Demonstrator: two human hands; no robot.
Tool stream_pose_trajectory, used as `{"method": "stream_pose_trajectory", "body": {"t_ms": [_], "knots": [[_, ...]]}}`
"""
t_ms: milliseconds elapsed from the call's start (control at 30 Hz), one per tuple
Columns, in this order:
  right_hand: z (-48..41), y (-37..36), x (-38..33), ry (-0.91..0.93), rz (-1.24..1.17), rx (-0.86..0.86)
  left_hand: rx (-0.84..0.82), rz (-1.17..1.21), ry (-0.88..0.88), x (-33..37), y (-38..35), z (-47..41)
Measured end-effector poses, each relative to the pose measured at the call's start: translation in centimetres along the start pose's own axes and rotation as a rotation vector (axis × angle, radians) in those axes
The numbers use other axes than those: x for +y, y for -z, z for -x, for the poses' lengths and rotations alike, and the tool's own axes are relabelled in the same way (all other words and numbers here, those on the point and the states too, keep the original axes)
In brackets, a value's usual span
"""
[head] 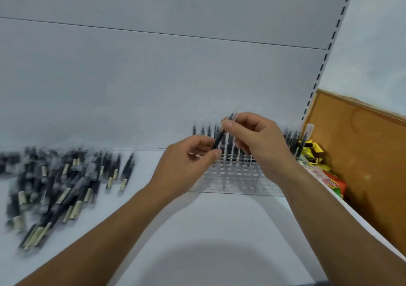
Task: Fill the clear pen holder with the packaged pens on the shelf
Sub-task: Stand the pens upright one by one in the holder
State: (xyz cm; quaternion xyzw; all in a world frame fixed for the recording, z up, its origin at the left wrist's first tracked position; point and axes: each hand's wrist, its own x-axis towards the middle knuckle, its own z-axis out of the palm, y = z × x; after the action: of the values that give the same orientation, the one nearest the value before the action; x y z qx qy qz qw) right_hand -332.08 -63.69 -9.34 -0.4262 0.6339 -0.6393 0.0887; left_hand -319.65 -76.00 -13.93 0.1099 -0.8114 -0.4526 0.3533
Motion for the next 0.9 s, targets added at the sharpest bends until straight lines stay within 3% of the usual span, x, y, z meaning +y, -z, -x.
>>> {"method": "stream_pose_trajectory", "body": {"t_ms": [100, 233, 500, 733, 900], "knots": [[-1.2, -1.0, 0.0, -0.017, -0.001, 0.083, 0.029, -0.186, 0.047, -1.4, 2.6, 0.5], [-2.8, -2.5, 0.9, 0.015, 0.147, 0.112, -0.081, -0.279, 0.196, -4.0, 4.2, 1.8], [-4.3, -4.3, 2.8, 0.091, 0.372, 0.071, -0.203, -0.258, 0.245, -5.6, 3.0, 1.7], [-4.5, -5.3, 3.8, 0.041, 0.524, -0.058, -0.184, -0.229, 0.257, -5.6, 2.6, 1.6], [-4.5, -5.4, 3.7, 0.043, 0.578, -0.039, -0.174, -0.201, 0.293, -5.5, 2.4, 1.7]]}}
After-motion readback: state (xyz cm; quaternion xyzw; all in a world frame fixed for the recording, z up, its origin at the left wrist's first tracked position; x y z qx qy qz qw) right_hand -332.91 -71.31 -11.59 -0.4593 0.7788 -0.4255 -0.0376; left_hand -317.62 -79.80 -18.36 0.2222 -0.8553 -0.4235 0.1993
